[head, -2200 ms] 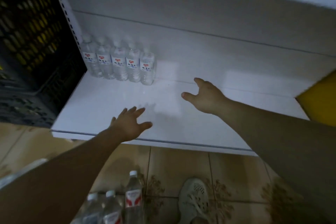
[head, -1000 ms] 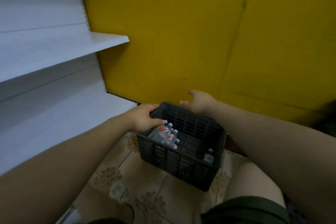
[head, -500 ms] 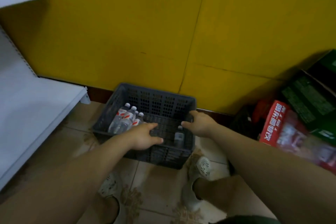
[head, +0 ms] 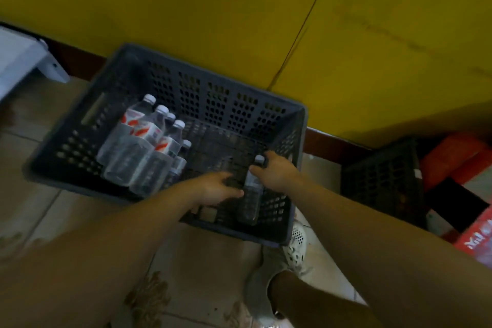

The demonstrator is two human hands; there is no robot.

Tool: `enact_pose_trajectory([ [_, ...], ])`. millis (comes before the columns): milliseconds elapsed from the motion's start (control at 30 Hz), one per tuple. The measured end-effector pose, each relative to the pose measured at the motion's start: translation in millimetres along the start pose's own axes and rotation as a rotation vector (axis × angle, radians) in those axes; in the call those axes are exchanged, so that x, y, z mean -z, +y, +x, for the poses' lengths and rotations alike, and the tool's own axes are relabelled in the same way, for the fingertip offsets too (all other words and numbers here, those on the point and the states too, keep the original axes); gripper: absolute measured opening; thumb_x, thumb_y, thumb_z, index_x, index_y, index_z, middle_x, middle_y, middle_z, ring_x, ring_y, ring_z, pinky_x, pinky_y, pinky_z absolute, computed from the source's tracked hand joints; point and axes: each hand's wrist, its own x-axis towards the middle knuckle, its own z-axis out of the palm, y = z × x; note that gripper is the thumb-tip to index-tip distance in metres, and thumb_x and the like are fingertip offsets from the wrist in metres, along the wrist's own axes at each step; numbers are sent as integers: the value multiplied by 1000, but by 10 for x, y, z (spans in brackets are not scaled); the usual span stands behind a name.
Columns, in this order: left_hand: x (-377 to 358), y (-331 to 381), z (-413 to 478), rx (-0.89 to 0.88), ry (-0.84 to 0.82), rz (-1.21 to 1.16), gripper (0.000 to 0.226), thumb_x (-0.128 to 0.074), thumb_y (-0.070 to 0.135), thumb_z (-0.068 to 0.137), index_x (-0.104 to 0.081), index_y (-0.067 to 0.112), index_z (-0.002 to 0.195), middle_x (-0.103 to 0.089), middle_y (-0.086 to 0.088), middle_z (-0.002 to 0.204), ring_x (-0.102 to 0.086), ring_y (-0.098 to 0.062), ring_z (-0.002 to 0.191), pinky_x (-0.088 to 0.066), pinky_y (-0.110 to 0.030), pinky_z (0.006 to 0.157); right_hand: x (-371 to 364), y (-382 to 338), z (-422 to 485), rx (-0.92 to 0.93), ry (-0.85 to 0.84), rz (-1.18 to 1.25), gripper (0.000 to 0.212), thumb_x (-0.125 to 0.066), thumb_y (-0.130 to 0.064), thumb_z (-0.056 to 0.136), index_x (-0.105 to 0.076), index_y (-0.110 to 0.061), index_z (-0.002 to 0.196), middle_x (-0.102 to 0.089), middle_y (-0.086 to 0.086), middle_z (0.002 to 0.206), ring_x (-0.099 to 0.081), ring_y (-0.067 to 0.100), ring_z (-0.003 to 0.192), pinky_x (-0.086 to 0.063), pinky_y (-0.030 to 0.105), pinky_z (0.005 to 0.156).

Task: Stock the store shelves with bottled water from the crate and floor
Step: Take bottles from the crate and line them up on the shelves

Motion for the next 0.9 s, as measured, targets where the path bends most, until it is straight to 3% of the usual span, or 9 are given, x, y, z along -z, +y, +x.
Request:
enact_pose_trajectory([
  [67, -36, -55, 445, 7, -70, -15, 54, -59, 34, 94, -41, 19, 142, -45, 0, 140, -45, -25, 128, -37, -28, 99, -124, 24, 392, -54, -28, 31, 72, -50, -47, 97, -21, -8, 151, -37, 16, 148, -46, 35, 126, -44, 42, 99],
  [133, -95, -161, 806, 22, -154, 19, 63, -66, 45, 85, -45, 20, 138, -48, 4, 134, -47, -24, 125, -37, -31, 104, -272, 32, 760, -110, -67, 47, 69, -47, -45, 99, -22, -5, 149, -32, 17, 150, -42, 35, 130, -42, 40, 102],
  [200, -177, -333, 1141, 33, -189, 26, 79, -74, 56, 71, -48, 21, 137, -50, 3, 139, -50, -23, 123, -38, -40, 108, -404, 37, 1055, -157, -67, 33, 62, -42, -39, 102, -25, -3, 149, -26, 17, 153, -35, 36, 135, -36, 41, 109],
  [333, -312, -707, 1741, 64, -222, 20, 128, -76, 79, 30, -43, 27, 142, -45, 4, 145, -48, -21, 127, -37, -41, 110, -593, 108, 1485, -297, 42, 177, 65, -57, -27, 93, -28, -3, 147, -33, 20, 150, -35, 35, 137, -32, 41, 113],
  [500, -245, -653, 1627, 156, -347, 43, 91, -68, 57, 79, -26, 22, 151, -27, 2, 155, -33, -26, 138, -27, -40, 116, -916, 167, 1604, -270, 75, -30, 85, -59, -28, 95, -3, 1, 152, -18, 23, 156, -26, 40, 140, -29, 46, 111],
  [633, -188, -593, 1486, 155, -341, 49, 69, -55, 44, 93, -27, 17, 150, -29, -4, 155, -33, -26, 138, -31, -28, 103, -966, 142, 1554, -163, 60, 13, 77, -57, -14, 94, -6, -4, 152, -18, 23, 153, -36, 41, 134, -37, 42, 105],
  [733, -152, -563, 1333, 108, -271, -13, 54, -58, 38, 94, -42, 23, 143, -44, -3, 145, -46, -27, 126, -40, -27, 89, -832, 54, 1383, -71, 118, 48, 83, -55, -24, 95, 1, -14, 155, -17, 18, 153, -44, 42, 125, -44, 43, 99],
  [833, -83, -478, 1046, 21, -172, -130, 57, -67, 32, 88, -46, 22, 139, -51, -3, 139, -51, -24, 122, -41, -38, 105, -557, -98, 1097, -27, 178, 220, 86, -56, -32, 95, 4, -19, 156, -18, 15, 155, -46, 39, 125, -44, 41, 97],
  [900, 13, -381, 758, 10, -152, -306, 64, -71, 29, 85, -40, 24, 141, -53, 2, 132, -52, -23, 121, -42, -43, 105, -313, -195, 824, -18, 219, 441, 89, -60, -29, 93, 3, -21, 156, -28, 16, 152, -52, 39, 119, -50, 41, 88],
])
